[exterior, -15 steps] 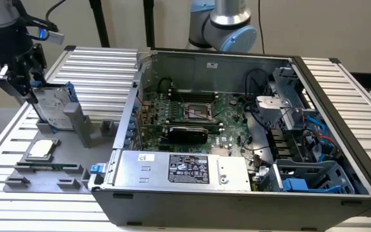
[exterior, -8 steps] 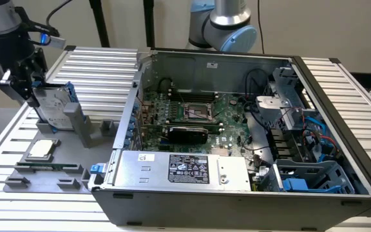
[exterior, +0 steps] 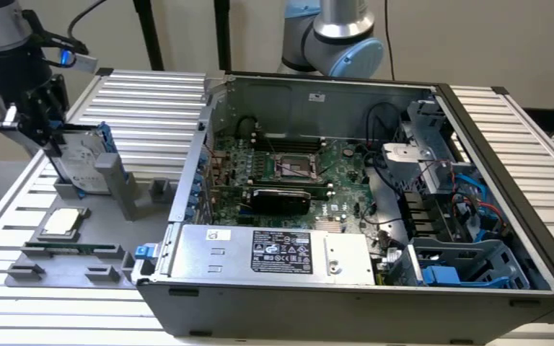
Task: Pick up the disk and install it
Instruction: 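Pick up the disk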
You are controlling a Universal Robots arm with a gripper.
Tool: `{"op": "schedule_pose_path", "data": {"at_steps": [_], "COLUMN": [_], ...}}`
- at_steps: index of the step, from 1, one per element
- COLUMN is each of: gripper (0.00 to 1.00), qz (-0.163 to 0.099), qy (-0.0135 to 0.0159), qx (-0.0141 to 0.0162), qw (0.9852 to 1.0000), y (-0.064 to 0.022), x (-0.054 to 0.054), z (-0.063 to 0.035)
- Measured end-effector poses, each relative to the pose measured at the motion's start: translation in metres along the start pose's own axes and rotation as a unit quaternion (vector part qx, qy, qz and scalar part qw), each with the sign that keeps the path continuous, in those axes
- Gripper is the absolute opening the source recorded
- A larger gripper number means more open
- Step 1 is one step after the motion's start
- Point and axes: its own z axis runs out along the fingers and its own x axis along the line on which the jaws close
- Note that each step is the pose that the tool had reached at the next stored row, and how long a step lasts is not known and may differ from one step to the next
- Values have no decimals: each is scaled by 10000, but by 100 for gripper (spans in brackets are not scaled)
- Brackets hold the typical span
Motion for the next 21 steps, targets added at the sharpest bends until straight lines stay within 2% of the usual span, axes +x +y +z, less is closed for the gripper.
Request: {"op": "schedule_pose_path", "data": {"at_steps": [13, 21], "gripper": [0, 0], "qz": [-21, -21], "qy": [1, -3], "qx": [3, 7], "qw": [10000, 10000], "y": [0, 1], "x": [-12, 43], "z": [-10, -9]}}
